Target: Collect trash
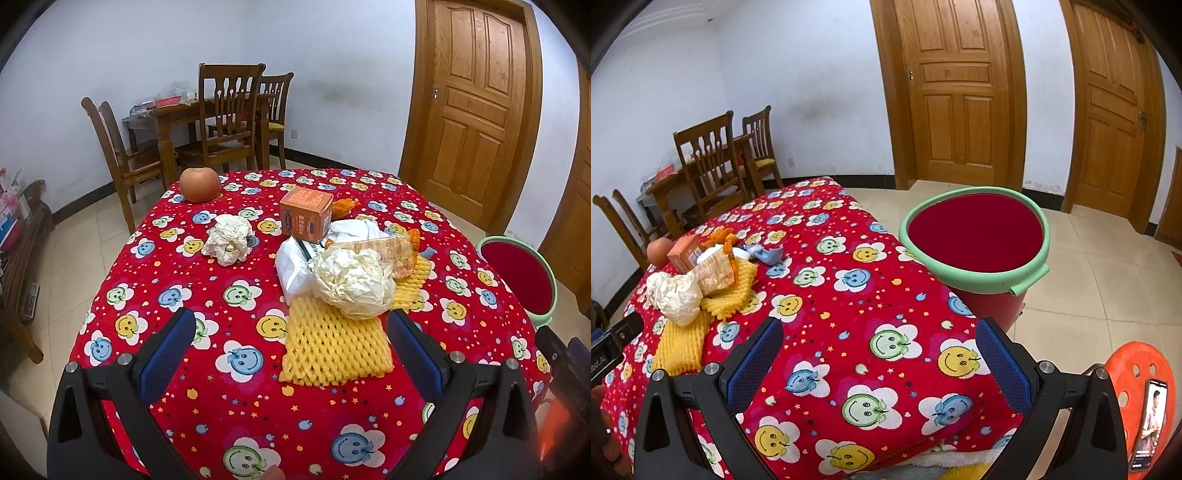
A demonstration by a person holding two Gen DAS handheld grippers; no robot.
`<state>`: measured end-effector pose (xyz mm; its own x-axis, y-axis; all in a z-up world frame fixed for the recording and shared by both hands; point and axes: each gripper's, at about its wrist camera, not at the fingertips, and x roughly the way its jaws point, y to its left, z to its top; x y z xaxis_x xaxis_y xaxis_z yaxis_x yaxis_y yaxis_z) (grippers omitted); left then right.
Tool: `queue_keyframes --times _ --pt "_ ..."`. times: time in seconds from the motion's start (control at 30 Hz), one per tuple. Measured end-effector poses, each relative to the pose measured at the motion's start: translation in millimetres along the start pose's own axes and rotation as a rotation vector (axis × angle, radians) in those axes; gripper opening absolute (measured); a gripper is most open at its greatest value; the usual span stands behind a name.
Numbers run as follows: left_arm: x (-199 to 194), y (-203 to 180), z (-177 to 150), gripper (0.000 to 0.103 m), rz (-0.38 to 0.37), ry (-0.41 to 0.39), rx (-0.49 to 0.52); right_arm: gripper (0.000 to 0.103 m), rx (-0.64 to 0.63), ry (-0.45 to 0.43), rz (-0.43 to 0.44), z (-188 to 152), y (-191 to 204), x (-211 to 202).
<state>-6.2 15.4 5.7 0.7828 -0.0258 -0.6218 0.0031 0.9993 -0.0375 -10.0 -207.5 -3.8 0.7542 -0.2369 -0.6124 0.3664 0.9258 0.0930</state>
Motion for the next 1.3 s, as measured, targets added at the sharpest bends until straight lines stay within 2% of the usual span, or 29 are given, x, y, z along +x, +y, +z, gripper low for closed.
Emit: queue_keyframes --times 0.43,0.7,1.0,1.1,1.17,1.3 --pt "22.4 -5.2 11.1 0.101 -0.008 0.040 0.050 0.103 -0.022 0.031 0.016 10.0 4.7 14.0" --pt "39.9 -20.0 19.3 0.100 -0.057 0.075 0.066 0.103 -0.024 0.059 0.019 15.8 6.4 28.6" --pt "61.1 -37.8 24.4 0.086 -0.082 0.115 0.096 0.103 -0.009 0.085 0.018 20.1 0.5 42.8" --pt "66.9 -41.6 24.2 0.075 -0.098 0.134 0.102 0.103 -0.010 0.092 0.023 22.5 -0.6 47.6" --pt "70.0 -42.7 23.0 0.064 -0.104 0.145 0.105 0.103 -0.015 0.095 0.026 24.2 -0.1 50.5" --pt "70.4 -41.3 23.0 0.053 -0.112 0.145 0.099 0.103 -0.028 0.096 0.034 27.4 3.6 53.2"
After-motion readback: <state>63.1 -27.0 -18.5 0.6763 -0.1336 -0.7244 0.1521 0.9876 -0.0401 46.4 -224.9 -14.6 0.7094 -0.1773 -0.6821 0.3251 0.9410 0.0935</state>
